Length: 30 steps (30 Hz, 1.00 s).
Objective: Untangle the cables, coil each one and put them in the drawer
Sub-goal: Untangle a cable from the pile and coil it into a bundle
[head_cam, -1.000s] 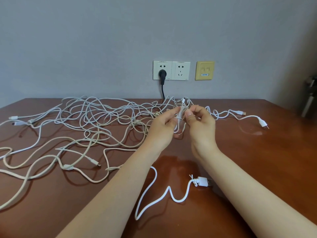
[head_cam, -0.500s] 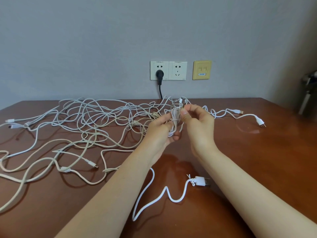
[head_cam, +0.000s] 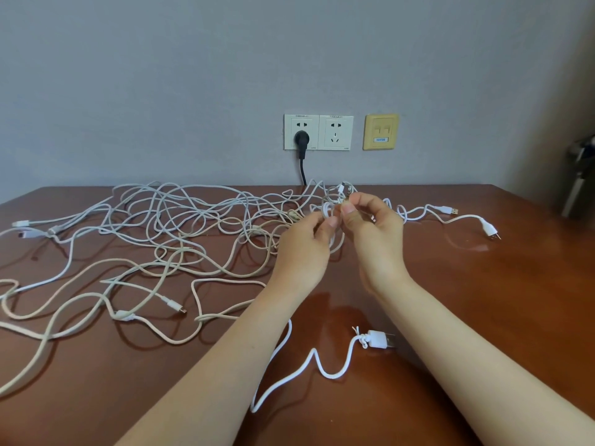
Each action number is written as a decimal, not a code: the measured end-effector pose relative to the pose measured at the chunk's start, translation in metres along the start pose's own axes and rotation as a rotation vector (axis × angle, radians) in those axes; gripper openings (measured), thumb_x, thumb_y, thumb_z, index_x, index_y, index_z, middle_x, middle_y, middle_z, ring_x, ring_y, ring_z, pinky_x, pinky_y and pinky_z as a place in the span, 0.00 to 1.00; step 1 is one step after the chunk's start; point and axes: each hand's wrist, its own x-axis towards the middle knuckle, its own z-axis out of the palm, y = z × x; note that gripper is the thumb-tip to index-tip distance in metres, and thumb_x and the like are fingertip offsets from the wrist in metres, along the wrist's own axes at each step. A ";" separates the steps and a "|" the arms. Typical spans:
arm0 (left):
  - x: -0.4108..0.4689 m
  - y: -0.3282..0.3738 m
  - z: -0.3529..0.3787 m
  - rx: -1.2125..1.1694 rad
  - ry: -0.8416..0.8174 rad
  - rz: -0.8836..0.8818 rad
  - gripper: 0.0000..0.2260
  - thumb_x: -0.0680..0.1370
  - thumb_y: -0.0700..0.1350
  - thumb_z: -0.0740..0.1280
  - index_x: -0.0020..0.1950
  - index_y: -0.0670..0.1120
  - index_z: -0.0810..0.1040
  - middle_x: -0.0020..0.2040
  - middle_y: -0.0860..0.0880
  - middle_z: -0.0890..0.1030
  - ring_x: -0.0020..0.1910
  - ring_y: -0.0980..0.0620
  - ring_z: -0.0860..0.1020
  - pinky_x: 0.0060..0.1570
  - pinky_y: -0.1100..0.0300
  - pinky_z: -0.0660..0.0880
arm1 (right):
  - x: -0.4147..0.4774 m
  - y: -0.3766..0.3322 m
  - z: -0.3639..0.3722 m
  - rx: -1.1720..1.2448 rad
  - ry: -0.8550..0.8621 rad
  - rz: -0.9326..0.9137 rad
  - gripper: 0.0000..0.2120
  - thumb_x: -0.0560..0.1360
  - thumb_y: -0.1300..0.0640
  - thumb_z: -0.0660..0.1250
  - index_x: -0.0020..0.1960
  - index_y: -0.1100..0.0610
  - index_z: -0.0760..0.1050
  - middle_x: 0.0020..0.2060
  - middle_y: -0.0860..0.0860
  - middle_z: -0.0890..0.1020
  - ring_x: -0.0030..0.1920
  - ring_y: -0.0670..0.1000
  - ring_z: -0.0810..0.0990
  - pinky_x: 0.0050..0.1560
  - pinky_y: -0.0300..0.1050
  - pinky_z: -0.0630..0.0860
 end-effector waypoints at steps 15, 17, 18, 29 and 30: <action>-0.001 0.000 -0.007 0.107 0.061 0.016 0.16 0.79 0.49 0.61 0.33 0.46 0.76 0.24 0.53 0.70 0.27 0.56 0.68 0.28 0.66 0.62 | 0.001 -0.003 -0.006 0.004 -0.211 -0.040 0.10 0.78 0.69 0.59 0.42 0.56 0.69 0.29 0.46 0.79 0.30 0.40 0.77 0.33 0.34 0.77; 0.001 -0.002 -0.006 0.050 0.098 -0.049 0.19 0.79 0.46 0.61 0.27 0.46 0.69 0.21 0.52 0.67 0.26 0.55 0.67 0.28 0.66 0.61 | 0.001 -0.003 -0.003 0.089 -0.203 0.012 0.10 0.78 0.69 0.58 0.42 0.56 0.70 0.29 0.46 0.80 0.33 0.42 0.79 0.37 0.36 0.77; 0.003 -0.004 -0.005 -0.001 0.112 -0.092 0.20 0.78 0.45 0.61 0.25 0.47 0.66 0.20 0.51 0.66 0.26 0.55 0.66 0.30 0.65 0.62 | 0.001 -0.002 -0.001 0.134 -0.195 0.039 0.11 0.78 0.69 0.58 0.42 0.56 0.70 0.28 0.45 0.80 0.34 0.44 0.80 0.38 0.37 0.77; 0.006 -0.008 -0.012 0.031 0.006 0.105 0.11 0.79 0.48 0.62 0.48 0.44 0.81 0.32 0.50 0.76 0.33 0.54 0.71 0.38 0.59 0.66 | 0.005 -0.008 -0.006 0.083 -0.213 0.008 0.12 0.77 0.71 0.58 0.41 0.56 0.70 0.35 0.51 0.77 0.39 0.49 0.77 0.53 0.51 0.74; 0.008 -0.008 -0.013 0.003 -0.001 0.090 0.11 0.79 0.47 0.62 0.48 0.43 0.82 0.31 0.50 0.75 0.31 0.55 0.70 0.39 0.58 0.66 | 0.005 -0.010 -0.005 0.055 -0.216 -0.016 0.13 0.77 0.71 0.59 0.40 0.56 0.70 0.35 0.50 0.77 0.39 0.48 0.77 0.52 0.50 0.75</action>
